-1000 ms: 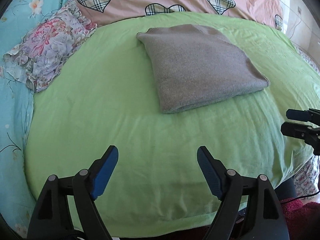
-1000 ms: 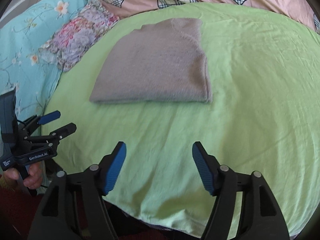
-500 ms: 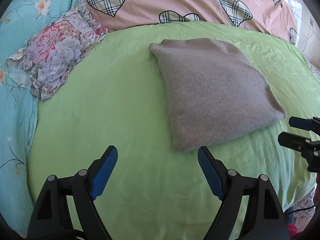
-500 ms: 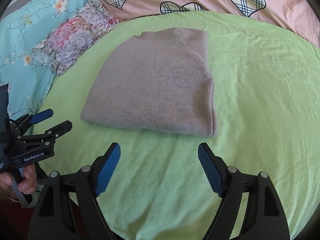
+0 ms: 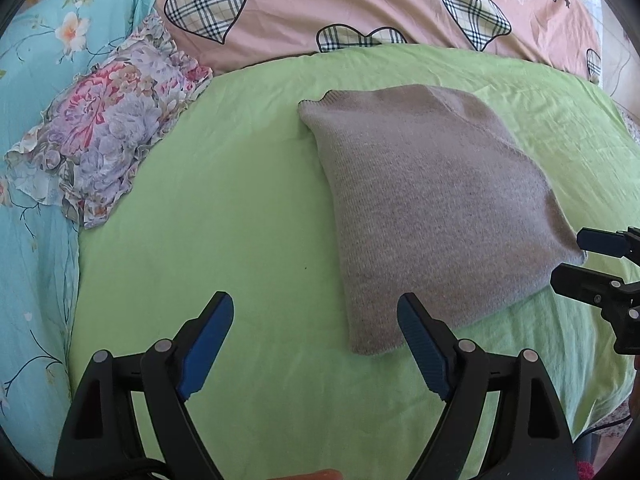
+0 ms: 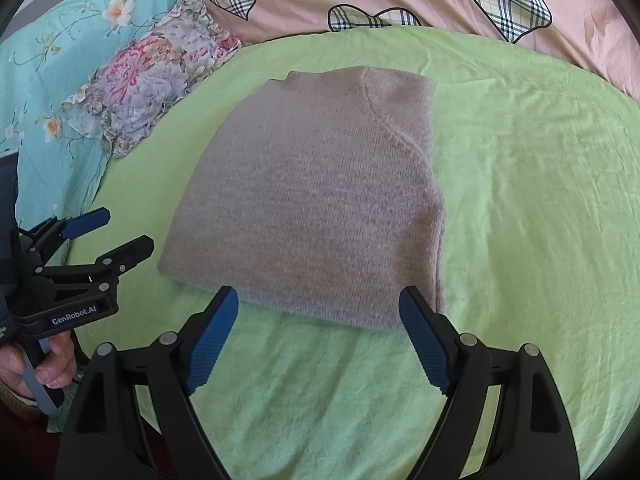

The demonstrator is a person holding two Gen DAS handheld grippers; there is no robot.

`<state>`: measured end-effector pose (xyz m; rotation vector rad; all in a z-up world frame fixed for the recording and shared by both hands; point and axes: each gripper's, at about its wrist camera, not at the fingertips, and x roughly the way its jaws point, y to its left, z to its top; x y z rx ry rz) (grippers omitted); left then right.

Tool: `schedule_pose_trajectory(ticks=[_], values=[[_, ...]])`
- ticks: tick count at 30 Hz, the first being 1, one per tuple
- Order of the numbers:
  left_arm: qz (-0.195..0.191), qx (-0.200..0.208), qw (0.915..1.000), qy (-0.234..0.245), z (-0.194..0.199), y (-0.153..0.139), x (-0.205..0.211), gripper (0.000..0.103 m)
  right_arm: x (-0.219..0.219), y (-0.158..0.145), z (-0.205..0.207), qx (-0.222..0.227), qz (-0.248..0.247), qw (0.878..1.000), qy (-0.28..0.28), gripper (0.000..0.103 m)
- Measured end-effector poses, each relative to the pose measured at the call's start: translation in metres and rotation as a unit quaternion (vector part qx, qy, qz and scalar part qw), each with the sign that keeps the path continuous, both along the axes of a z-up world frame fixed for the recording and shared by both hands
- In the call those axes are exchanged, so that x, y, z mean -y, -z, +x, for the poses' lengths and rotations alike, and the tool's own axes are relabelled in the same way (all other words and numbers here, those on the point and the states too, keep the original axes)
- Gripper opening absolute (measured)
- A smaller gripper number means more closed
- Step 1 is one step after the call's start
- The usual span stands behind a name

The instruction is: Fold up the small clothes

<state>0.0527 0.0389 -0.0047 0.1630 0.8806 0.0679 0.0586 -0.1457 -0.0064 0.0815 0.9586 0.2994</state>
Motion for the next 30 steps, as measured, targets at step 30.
schedule_pose_trajectory(ticks=[30], values=[[0.002,0.003,0.9999,-0.009,0.024,-0.002,0.002,0.087,-0.005,-0.008,0.027,0.000,0.007,1.000,-0.001,0.085]])
